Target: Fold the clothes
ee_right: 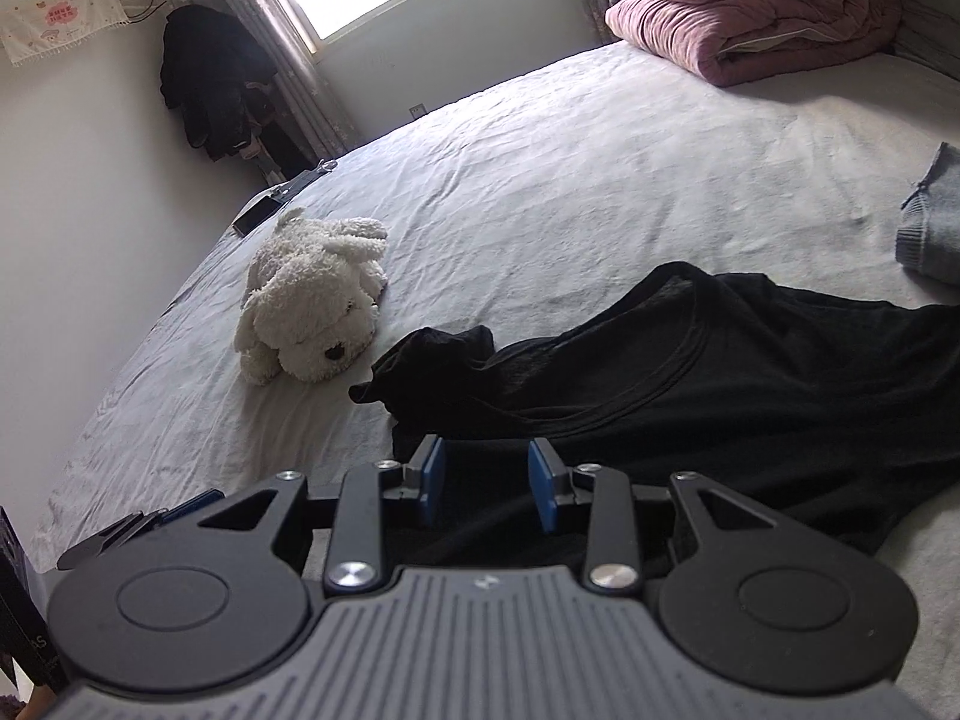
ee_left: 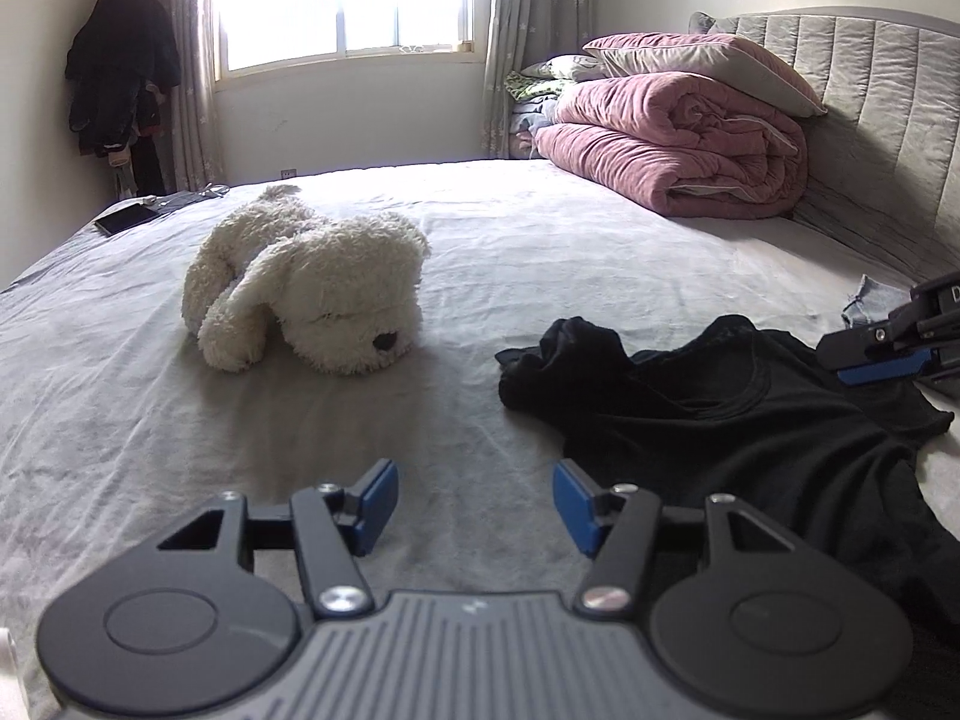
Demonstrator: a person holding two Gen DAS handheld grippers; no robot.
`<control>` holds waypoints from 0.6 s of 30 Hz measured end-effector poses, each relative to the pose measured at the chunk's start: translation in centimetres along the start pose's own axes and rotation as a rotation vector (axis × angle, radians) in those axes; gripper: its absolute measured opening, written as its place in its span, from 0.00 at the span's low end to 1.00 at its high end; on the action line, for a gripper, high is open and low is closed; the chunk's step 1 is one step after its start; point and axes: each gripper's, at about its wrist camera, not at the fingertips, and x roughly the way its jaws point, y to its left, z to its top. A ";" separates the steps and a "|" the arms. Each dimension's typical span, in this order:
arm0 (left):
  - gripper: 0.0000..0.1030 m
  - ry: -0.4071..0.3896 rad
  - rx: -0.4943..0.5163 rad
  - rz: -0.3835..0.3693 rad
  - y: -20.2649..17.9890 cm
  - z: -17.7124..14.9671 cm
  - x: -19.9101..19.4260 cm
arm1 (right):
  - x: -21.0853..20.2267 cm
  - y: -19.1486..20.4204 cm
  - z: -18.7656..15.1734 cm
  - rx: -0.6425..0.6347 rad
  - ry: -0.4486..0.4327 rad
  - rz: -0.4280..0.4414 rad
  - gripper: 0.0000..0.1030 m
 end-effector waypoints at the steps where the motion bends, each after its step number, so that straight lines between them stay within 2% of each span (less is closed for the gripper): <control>1: 0.57 0.003 -0.013 0.000 0.3 -0.1 0.6 | 0.5 0.2 0.1 -0.005 0.003 0.005 0.35; 8: 0.56 0.015 -0.057 -0.044 1.2 -0.2 4.1 | 3.8 1.8 0.6 -0.041 0.027 0.043 0.35; 10: 0.50 0.016 -0.064 -0.066 1.3 -0.1 5.0 | 4.7 2.2 0.8 -0.052 0.034 0.054 0.35; 13: 0.50 0.025 -0.087 -0.112 1.7 0.3 6.5 | 6.1 3.0 1.0 -0.071 0.043 0.070 0.35; 18: 0.49 0.063 -0.209 -0.157 3.3 -0.6 8.8 | 7.8 5.6 2.1 -0.207 0.062 0.086 0.35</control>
